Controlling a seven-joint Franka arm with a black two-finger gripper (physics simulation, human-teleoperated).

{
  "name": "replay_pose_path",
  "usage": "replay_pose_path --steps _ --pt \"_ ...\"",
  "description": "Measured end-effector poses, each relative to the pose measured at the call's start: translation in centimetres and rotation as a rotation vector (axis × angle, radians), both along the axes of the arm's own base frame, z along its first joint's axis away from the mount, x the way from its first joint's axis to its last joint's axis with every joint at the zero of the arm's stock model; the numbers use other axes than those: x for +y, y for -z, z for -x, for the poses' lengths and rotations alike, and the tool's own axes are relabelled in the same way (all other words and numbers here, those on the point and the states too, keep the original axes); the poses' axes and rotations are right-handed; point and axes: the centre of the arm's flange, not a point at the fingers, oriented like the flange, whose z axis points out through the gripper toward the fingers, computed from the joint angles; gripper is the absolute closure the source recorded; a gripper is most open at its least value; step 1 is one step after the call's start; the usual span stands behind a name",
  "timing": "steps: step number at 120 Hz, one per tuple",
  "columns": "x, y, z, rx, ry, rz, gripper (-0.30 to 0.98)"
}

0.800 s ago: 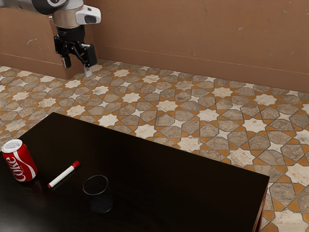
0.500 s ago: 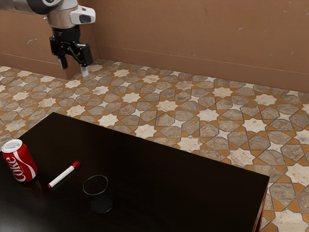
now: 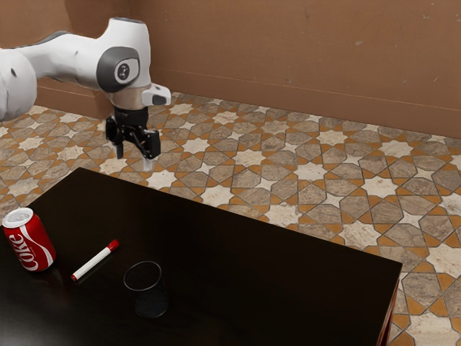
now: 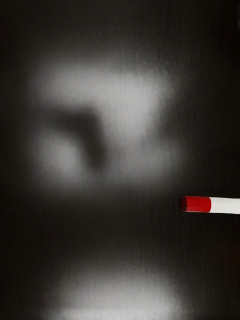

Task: Put the marker into the pen holder.

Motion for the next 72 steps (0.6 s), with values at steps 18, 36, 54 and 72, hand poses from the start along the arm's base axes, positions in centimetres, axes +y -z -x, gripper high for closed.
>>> replay_pose_path --steps 18,36,54,72 --pt "3.1 6.9 -2.9 0.007 -0.044 0.021 0.0" --pt "2.5 12.0 -1.0 0.034 -0.037 0.038 0.01" --pt "3.1 17.5 3.4 0.06 -0.053 0.046 0.02" --pt "6.2 18.0 9.0 0.009 -0.117 0.046 0.02"
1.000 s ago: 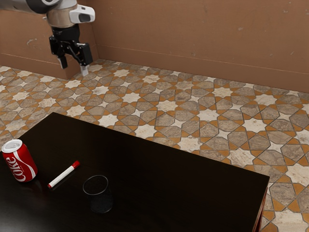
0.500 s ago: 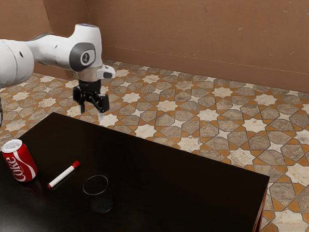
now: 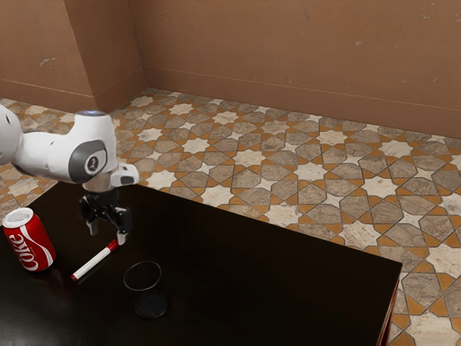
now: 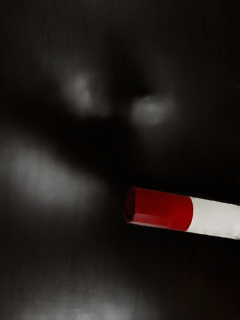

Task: Put the marker into the pen holder.

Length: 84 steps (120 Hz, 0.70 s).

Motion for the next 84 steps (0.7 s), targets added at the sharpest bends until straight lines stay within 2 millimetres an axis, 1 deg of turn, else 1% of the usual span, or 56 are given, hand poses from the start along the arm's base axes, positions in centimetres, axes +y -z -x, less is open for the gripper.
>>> replay_pose_path --steps 5,11,19,26,33,44,55,79,84 --pt "0.8 0.2 1.2 -0.017 -0.016 -0.001 0.03" --pt "1.4 0.4 1.6 -0.042 -0.021 -0.004 0.03" --pt "1.7 0.8 1.6 -0.073 -0.011 -0.009 0.03" --pt "2.0 1.9 1.4 -0.09 0.008 -0.011 0.04" --pt "2.2 2.4 1.3 -0.111 0.033 -0.011 0.05" --pt "2.5 2.9 1.9 -0.13 0.067 -0.009 0.07" --pt "3.1 3.2 2.4 -0.142 0.093 -0.008 0.11" --pt "3.1 3.8 2.3 -0.158 0.149 0.001 0.23" --pt "3.1 4.2 2.3 -0.154 0.155 0.005 0.26"
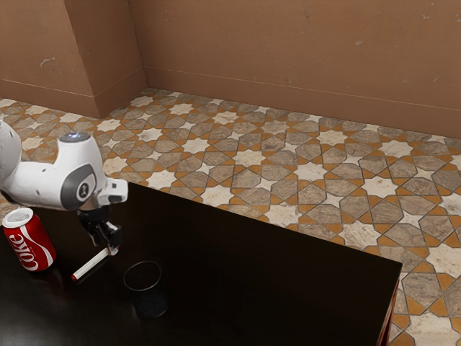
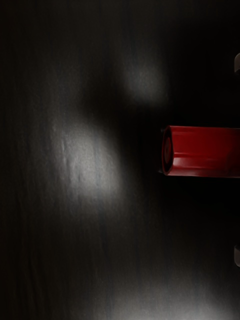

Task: Put the marker into the pen holder.

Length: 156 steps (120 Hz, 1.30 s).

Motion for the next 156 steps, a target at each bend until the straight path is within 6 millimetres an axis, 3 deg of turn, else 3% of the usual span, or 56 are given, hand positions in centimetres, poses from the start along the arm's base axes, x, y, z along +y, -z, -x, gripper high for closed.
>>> replay_pose_path --steps 48,89,99,105,123,134,145,156 --pt "-0.1 1.0 -0.2 0.002 0.05 0.021 0.64" --pt "-0.2 0.2 -0.5 -0.015 0.072 0.009 0.77" --pt "-0.3 -1.5 -0.7 -0.044 0.073 0.004 0.78" --pt "-0.5 -3.7 -0.9 -0.076 0.076 0.002 0.79" --pt "-3.1 -13.9 -0.5 -0.208 0.114 0.009 0.79" --pt "-7.3 -19.2 0.8 -0.263 0.185 0.031 0.78" --pt "-10.3 -21.4 3.7 -0.273 0.235 0.063 0.78" --pt "-13.0 -21.1 6.3 -0.251 0.279 0.09 0.78"
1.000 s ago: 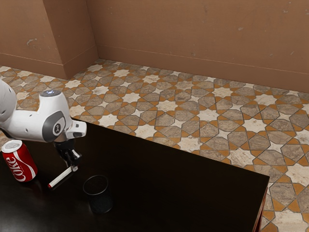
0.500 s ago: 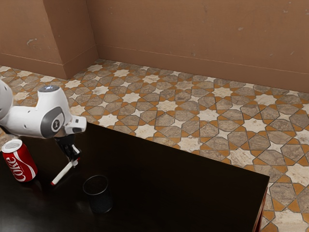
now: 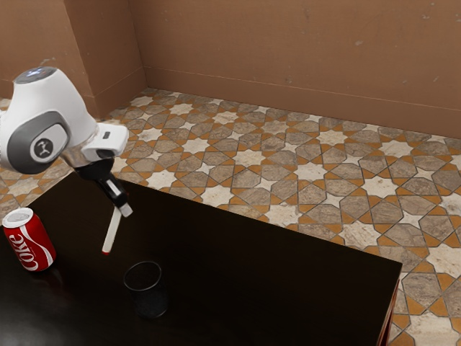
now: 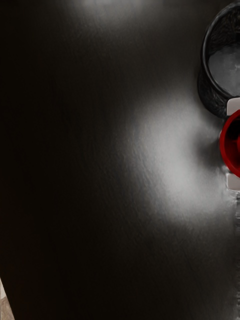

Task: Put the marker into the pen holder.

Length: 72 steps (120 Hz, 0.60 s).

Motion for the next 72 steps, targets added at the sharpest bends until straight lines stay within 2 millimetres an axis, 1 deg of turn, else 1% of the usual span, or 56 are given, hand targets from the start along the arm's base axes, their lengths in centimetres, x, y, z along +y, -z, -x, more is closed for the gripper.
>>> replay_pose_path --steps 5,15,19,24,33,51,72 --pt "-1.7 0.4 0.5 0.014 0.031 0.002 0.77" --pt "-5.5 0.8 0.9 0.022 0.101 0.004 0.77" --pt "-6.6 0.8 0.9 0.02 0.115 0.006 0.77" --pt "-7.3 1.3 0.6 0.025 0.118 0.006 0.77" --pt "-7.7 2.7 0.0 0.04 0.103 0.006 0.77" --pt "-7.5 3.2 -0.4 0.029 0.066 0.014 0.76" --pt "-7.5 5.1 -1.0 0.046 0.034 0.009 0.76"
